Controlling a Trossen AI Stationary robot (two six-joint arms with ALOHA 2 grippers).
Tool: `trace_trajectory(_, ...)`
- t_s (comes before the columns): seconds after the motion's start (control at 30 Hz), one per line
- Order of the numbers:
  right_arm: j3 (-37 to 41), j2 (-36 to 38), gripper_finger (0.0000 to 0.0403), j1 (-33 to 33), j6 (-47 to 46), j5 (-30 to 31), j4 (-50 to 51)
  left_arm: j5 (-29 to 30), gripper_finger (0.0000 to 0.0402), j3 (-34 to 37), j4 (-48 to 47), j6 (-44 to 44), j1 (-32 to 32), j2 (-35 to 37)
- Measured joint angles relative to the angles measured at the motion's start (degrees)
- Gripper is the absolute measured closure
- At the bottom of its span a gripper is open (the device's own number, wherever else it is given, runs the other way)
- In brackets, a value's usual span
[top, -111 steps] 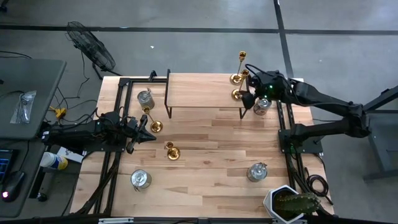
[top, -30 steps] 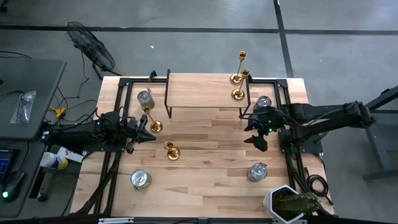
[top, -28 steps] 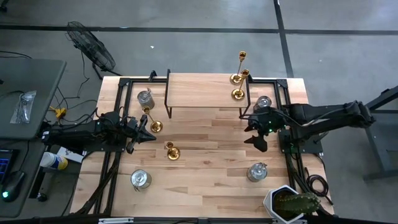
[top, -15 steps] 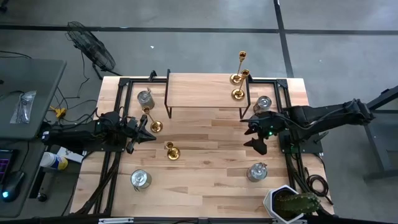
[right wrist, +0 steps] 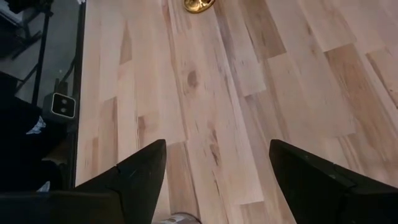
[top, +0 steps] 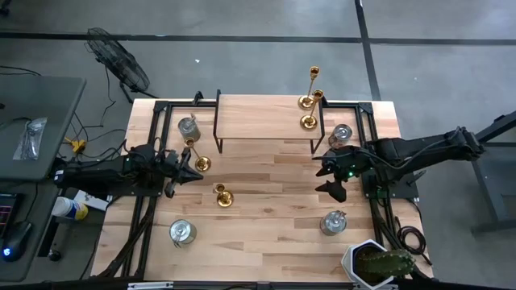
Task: Pick & Place candle stick holders
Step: Put the gold candle holder on the shelf
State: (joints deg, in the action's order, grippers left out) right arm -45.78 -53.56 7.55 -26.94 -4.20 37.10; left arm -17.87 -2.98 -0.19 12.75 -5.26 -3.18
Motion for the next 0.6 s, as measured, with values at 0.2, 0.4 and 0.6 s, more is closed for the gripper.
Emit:
trace_trajectory(0.2,0.0,0.0,0.0125,0.0,0.1,1.3,0.0,0.1,0.0402,0.0,0.0,5.6,0.0,0.0)
trace_trajectory(0.4,0.0,0.0,0.0125,0.0,0.1,1.3,0.0,0.9,0.0402,0.0,0.0,5.6,0.0,0.0)
trace_trajectory(0.6,0.0,0.0,0.0125,0.0,-1.9,1.5,0.0,0.7,0.0401,0.0,0.0,7.7,0.0,0.0)
